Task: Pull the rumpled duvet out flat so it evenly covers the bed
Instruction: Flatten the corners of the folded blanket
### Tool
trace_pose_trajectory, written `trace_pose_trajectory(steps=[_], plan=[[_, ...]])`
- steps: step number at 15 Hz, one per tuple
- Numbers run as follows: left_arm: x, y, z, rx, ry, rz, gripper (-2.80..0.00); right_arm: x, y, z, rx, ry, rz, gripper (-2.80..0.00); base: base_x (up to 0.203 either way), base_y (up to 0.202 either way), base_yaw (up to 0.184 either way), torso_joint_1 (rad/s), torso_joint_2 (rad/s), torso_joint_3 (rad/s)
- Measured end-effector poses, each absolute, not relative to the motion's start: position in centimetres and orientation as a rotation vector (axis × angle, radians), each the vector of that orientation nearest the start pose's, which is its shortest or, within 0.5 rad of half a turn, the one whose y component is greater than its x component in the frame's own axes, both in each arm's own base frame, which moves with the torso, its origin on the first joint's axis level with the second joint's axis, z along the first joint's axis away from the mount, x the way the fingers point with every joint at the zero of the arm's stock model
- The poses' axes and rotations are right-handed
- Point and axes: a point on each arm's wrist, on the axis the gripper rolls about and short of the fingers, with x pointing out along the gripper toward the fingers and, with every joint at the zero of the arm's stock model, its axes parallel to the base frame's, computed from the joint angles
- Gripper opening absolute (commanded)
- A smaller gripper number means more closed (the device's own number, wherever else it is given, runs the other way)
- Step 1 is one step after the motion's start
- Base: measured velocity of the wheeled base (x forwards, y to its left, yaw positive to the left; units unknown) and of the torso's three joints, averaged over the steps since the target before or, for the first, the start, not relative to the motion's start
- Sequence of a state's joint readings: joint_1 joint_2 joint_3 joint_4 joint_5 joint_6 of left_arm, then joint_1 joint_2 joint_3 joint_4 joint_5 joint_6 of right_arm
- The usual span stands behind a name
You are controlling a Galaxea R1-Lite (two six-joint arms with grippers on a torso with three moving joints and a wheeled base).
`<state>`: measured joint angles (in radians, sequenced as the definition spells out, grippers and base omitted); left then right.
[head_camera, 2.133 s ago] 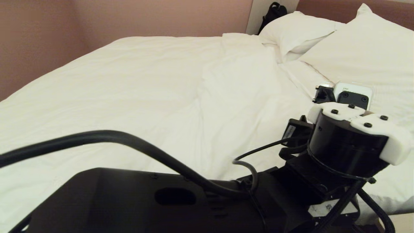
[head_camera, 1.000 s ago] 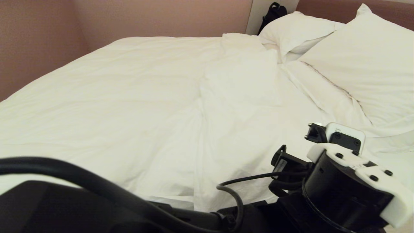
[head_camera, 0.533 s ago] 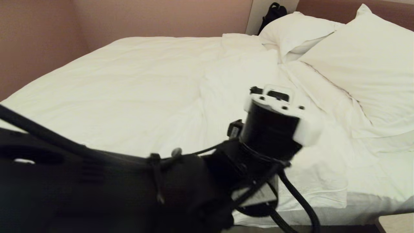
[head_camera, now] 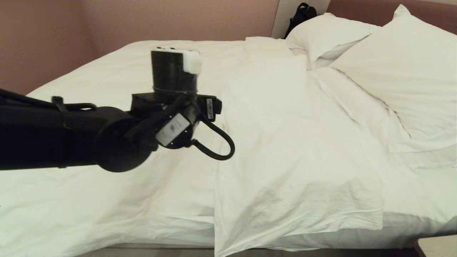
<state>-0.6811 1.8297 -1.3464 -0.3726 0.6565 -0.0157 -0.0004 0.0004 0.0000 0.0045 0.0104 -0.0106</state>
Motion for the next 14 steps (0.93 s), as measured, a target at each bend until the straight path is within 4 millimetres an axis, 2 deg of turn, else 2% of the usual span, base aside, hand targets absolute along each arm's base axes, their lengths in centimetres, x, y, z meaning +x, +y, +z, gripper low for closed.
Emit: trace_pose_trajectory(steps=[2,6,9,11,14], plan=[[29.2,-18.9,27.6,0.039,0.068,0.040,0.00,-2.3,0.0,7.5,-0.010,0.005,0.010,-2.80,0.000,0.000,0.000,0.000,0.00,0.000],[28.4,-12.8,27.4,0.037,0.073,0.165,0.00,-2.3,0.0,7.5,-0.011,0.005,0.010,-2.80,0.000,0.000,0.000,0.000,0.00,0.000],[27.6,-9.9,26.8,0.019,0.048,0.224,0.00,-2.3,0.0,7.5,-0.010,0.005,0.010,-2.80,0.000,0.000,0.000,0.000,0.00,0.000],[27.2,-8.9,26.7,0.010,0.032,0.249,0.00,-2.3,0.0,7.5,-0.010,0.005,0.010,-2.80,0.000,0.000,0.000,0.000,0.00,0.000],[27.0,-6.7,24.9,0.012,0.044,0.253,0.00,-2.3,0.0,7.5,-0.010,0.005,0.010,-2.80,0.000,0.000,0.000,0.000,0.00,0.000]])
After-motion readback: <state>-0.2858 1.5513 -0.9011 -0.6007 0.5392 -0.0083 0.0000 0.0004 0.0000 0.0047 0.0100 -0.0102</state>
